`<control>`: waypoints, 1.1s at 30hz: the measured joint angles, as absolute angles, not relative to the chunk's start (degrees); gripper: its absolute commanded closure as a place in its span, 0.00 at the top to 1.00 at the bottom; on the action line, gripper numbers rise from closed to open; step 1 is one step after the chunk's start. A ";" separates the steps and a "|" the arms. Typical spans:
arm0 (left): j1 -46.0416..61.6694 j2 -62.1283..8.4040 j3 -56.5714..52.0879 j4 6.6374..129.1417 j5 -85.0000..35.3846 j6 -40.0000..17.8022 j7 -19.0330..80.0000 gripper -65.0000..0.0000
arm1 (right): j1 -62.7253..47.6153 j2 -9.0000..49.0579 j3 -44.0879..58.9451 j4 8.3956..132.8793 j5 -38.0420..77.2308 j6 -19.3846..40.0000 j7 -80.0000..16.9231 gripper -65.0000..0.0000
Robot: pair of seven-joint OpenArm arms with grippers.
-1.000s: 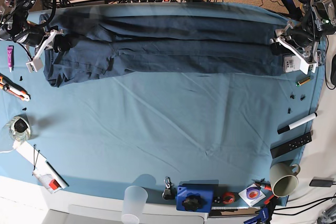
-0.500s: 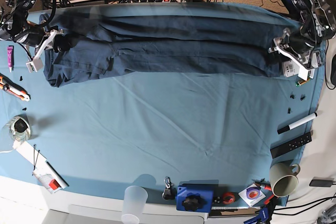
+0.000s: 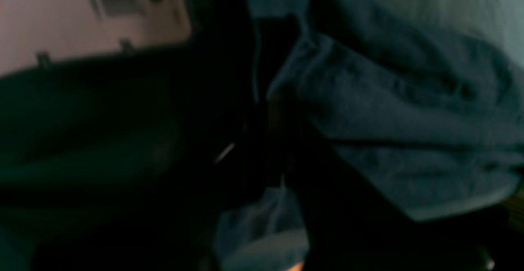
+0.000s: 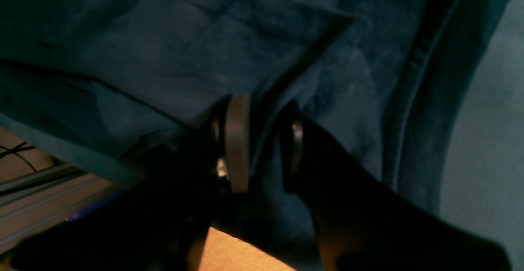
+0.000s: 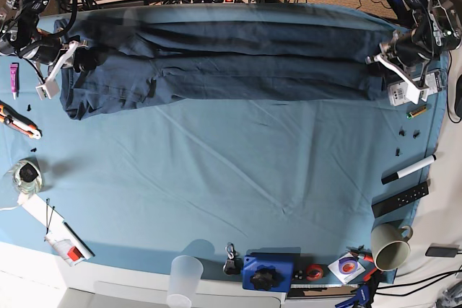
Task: Fold the T-shirt properly
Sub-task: 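Release the strip with the left gripper and regrasp its end, then carry the strip end with the left gripper toward the right gripper, folding it in half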
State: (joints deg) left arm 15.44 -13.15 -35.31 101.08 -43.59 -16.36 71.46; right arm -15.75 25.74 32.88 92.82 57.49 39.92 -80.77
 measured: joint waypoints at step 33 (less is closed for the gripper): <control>18.96 -0.23 1.83 124.49 -39.92 -24.86 61.36 0.00 | -15.73 25.76 32.88 92.82 57.34 39.92 -80.03 0.20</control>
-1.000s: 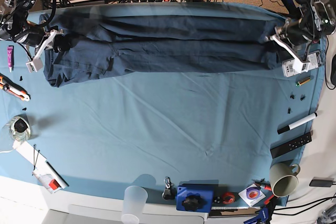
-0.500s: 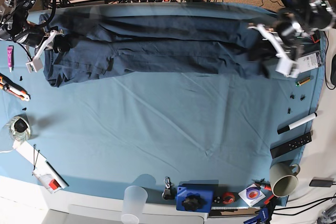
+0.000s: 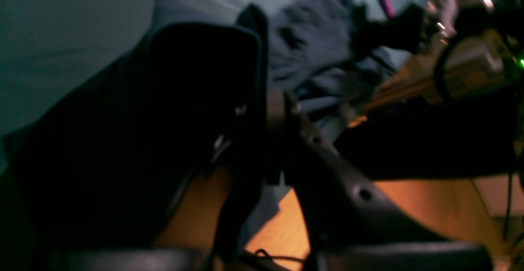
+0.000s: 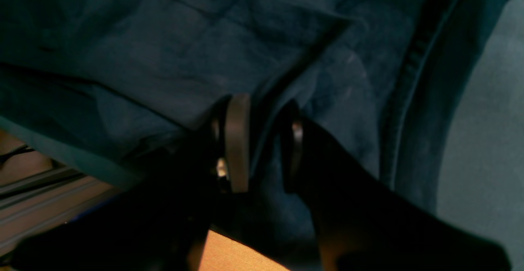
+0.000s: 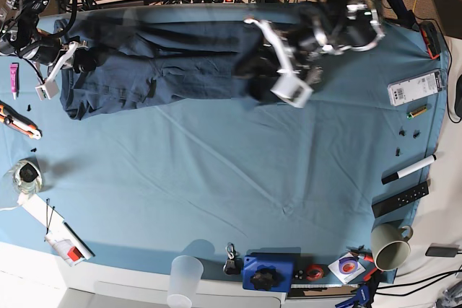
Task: Fold the T-shirt properly
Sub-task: 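Carry the strip end with the left gripper toward the right gripper, folding it in half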
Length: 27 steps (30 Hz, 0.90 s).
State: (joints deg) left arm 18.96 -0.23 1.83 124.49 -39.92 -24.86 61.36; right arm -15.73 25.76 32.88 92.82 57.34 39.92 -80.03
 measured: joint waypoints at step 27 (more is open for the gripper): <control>13.61 7.01 22.11 114.26 -22.52 -17.54 53.87 0.46 | -15.73 25.74 32.91 92.82 57.32 39.94 -79.90 0.20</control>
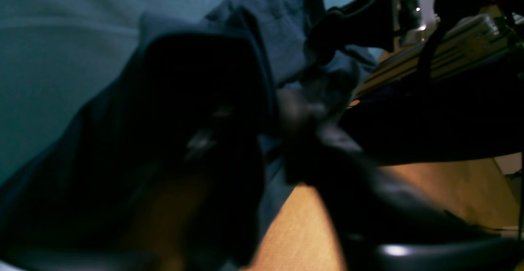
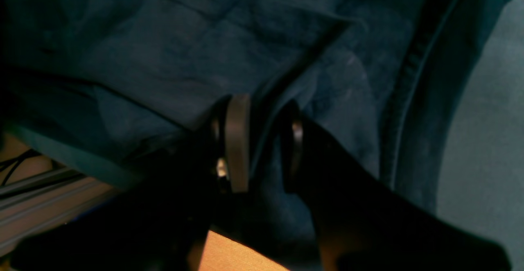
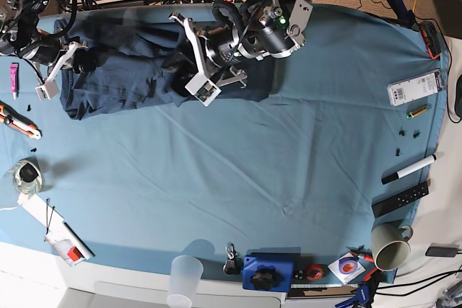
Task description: Fold the T-shirt properly
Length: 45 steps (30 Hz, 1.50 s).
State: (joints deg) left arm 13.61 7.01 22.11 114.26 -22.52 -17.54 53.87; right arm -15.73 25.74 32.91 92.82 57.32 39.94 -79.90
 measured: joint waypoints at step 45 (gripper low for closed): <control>19.64 1.69 10.26 126.39 -15.73 -13.13 59.35 0.44 | -13.17 30.52 54.08 88.18 65.41 39.94 -79.59 0.50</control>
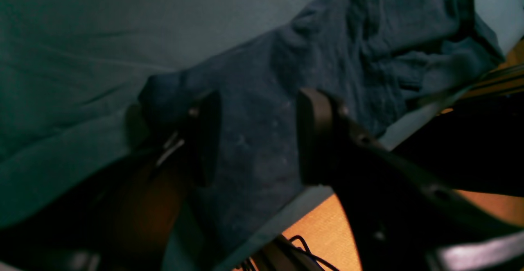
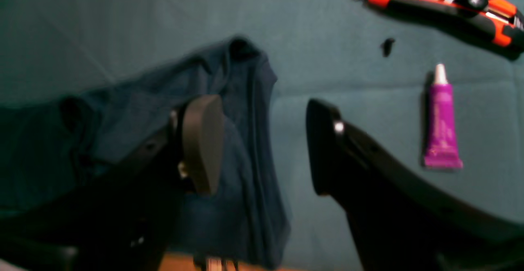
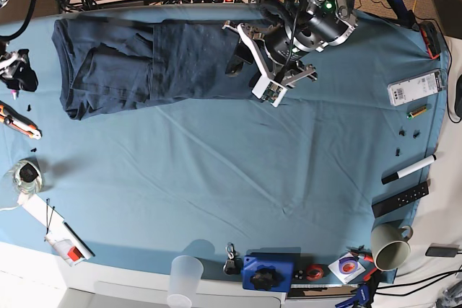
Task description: Fold the T-shirt properly
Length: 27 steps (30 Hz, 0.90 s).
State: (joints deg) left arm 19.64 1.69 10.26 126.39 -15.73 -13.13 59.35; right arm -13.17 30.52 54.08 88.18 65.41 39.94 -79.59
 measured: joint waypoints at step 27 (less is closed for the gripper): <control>19.66 1.72 10.26 126.39 -15.73 -13.10 59.31 0.44 | -8.45 33.47 36.69 57.69 83.46 39.90 -80.58 0.50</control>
